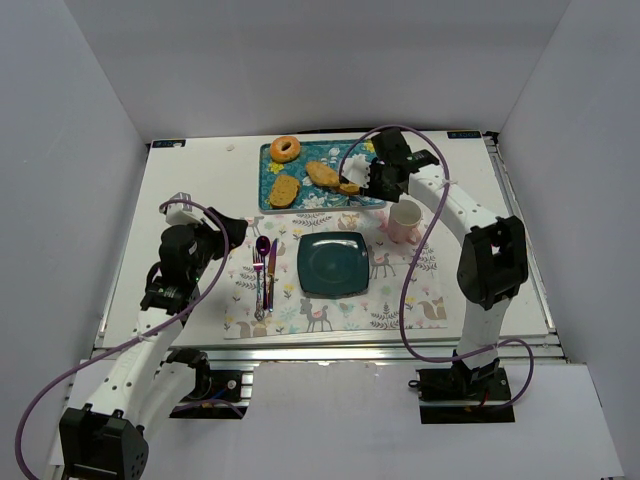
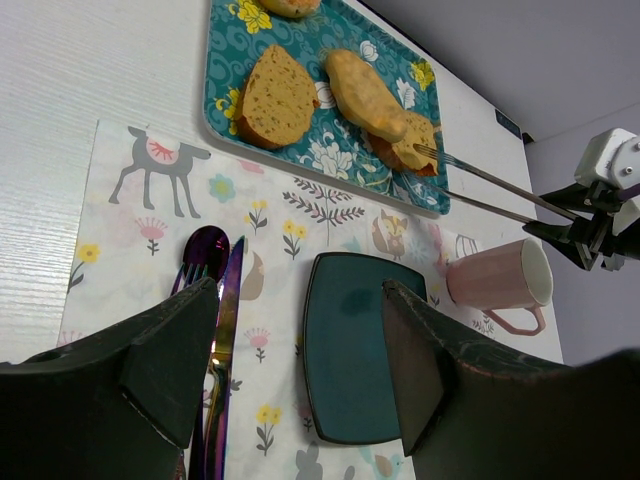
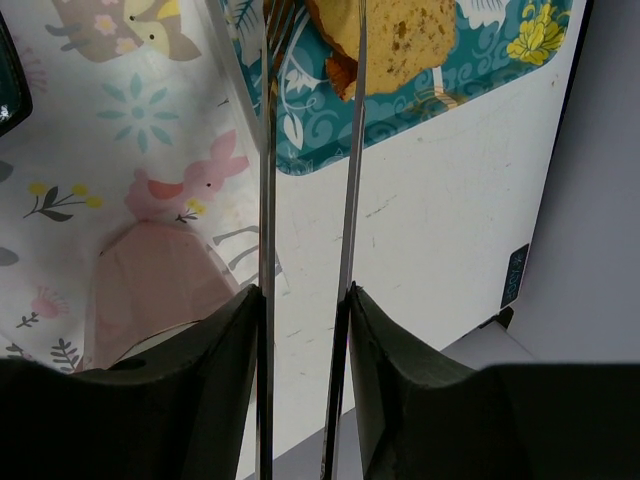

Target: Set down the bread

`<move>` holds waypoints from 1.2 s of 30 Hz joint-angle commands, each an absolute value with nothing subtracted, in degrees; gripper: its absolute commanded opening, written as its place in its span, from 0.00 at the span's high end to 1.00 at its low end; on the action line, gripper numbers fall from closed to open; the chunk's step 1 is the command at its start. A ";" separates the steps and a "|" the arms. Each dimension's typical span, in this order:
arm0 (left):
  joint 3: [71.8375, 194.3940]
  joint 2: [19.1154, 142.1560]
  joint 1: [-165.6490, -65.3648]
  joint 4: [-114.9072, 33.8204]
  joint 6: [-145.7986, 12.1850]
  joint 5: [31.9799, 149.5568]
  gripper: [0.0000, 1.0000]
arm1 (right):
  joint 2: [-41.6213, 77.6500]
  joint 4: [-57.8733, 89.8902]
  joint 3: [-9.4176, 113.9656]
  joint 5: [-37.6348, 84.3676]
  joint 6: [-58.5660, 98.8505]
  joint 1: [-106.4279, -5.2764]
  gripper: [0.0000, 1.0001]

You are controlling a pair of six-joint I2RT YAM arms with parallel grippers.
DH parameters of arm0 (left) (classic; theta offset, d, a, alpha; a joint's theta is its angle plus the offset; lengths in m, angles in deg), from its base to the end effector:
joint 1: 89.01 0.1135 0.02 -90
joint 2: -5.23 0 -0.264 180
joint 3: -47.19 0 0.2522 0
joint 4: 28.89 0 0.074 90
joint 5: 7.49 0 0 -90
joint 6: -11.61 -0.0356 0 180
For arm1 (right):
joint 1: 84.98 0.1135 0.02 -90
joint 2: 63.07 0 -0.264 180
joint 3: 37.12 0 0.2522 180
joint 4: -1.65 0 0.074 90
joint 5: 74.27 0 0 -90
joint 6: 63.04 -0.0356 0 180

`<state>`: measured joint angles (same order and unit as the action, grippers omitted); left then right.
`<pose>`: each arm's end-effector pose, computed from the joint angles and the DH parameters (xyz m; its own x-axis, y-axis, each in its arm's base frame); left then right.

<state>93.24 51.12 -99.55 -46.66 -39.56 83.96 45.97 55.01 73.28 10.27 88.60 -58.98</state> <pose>0.1895 -0.0362 0.2706 -0.3612 -0.5704 -0.7377 -0.0256 0.7969 -0.6036 0.3840 0.1835 0.2828 0.0012 -0.9740 -0.2265 -0.8055 0.1332 -0.5774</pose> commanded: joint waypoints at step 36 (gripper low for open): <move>93.29 49.88 -99.20 -45.46 -39.54 83.56 0.25 | 43.28 48.28 74.28 3.69 92.00 -58.17 0.98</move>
